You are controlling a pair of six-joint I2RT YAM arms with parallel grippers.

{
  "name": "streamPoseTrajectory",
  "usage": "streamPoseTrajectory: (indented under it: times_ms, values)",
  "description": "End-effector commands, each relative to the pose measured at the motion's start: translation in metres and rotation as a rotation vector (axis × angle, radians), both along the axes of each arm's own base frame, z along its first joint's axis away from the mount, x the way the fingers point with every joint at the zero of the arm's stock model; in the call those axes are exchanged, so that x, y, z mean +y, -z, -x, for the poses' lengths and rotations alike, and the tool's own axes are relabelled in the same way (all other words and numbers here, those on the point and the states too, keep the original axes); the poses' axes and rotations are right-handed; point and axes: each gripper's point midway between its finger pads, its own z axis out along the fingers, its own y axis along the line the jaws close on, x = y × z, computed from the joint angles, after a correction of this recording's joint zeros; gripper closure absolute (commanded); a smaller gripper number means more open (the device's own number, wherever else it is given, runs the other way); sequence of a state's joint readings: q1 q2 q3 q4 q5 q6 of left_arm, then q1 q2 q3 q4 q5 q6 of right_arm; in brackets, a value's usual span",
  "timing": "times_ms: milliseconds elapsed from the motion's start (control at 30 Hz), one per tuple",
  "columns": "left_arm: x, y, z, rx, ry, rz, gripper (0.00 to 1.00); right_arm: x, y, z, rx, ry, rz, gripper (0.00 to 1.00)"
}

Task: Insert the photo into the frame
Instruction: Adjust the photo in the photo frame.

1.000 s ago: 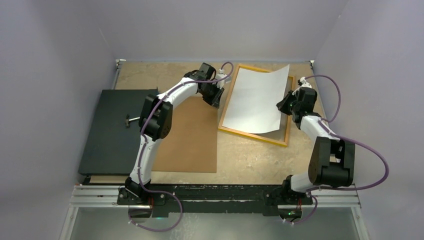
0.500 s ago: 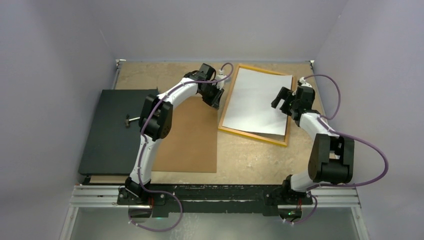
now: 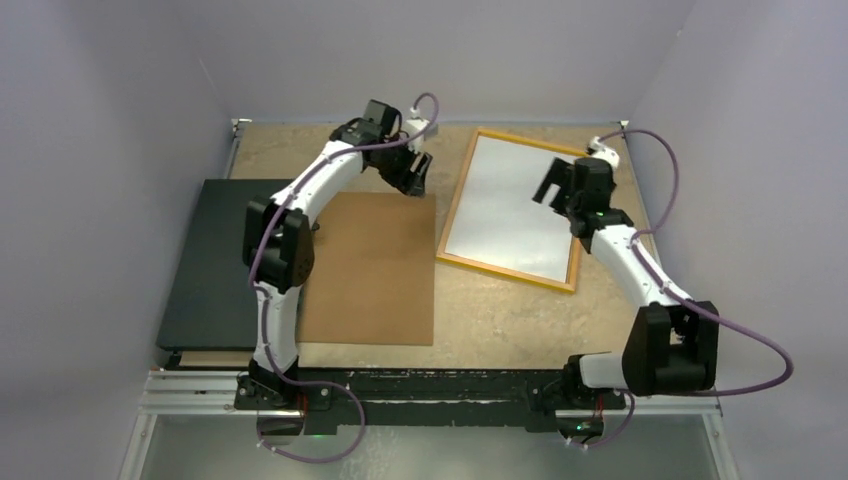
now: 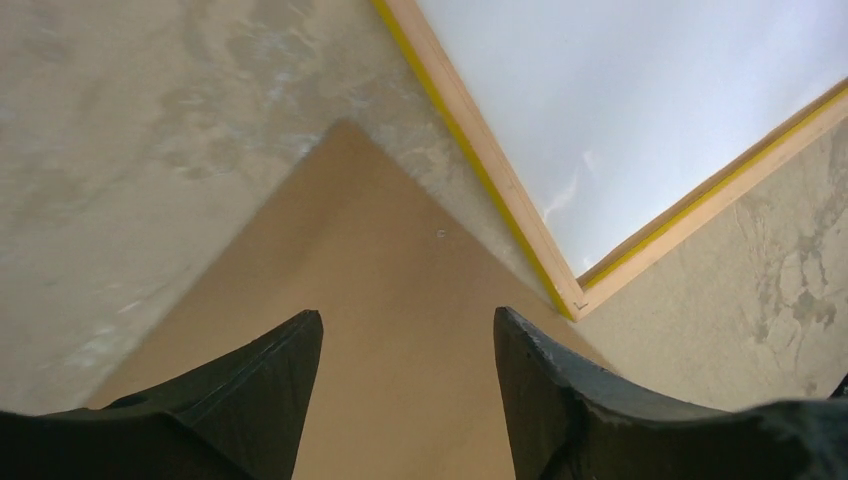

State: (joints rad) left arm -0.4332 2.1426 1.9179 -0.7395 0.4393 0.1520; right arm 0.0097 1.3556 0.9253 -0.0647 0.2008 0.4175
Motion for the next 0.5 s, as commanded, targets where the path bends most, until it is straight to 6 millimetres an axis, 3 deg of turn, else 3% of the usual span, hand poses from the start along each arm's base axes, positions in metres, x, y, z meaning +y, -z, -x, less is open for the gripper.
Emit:
streamPoseTrajectory:
  times_ms: [0, 33, 100, 133, 233, 333, 367, 467]
  values:
    - [0.044, -0.077, -0.016, -0.178, -0.051, 0.027, 0.37, 0.082, -0.056, 0.001, -0.106, -0.128, -0.041, 0.01]
    - [0.058, -0.084, -0.019, -0.195, -0.075, 0.016, 0.36, 0.105, -0.066, 0.002, -0.143, -0.194, -0.116, 0.01]
    - [0.088, -0.093, -0.022, -0.221, -0.119, -0.028, 0.35, 0.153, -0.088, 0.013, -0.201, -0.347, -0.426, 0.01]
    - [0.101, -0.094, -0.022, -0.235, -0.133, -0.069, 0.33, 0.163, -0.097, 0.015, -0.233, -0.427, -0.485, 0.01]
    - [0.14, -0.082, -0.014, -0.239, -0.166, -0.195, 0.19, 0.165, -0.099, 0.009, -0.242, -0.524, -0.486, 0.01]
    - [0.166, -0.076, -0.007, -0.291, -0.18, -0.27, 0.12, 0.206, -0.079, 0.016, -0.16, -0.496, -0.351, 0.01]
    - [0.171, -0.072, -0.003, -0.301, -0.182, -0.295, 0.1, 0.231, -0.074, 0.024, -0.139, -0.53, -0.317, 0.01]
    - [0.178, -0.067, 0.008, -0.309, -0.167, -0.323, 0.11, 0.261, -0.046, 0.032, -0.063, -0.538, -0.248, 0.02]
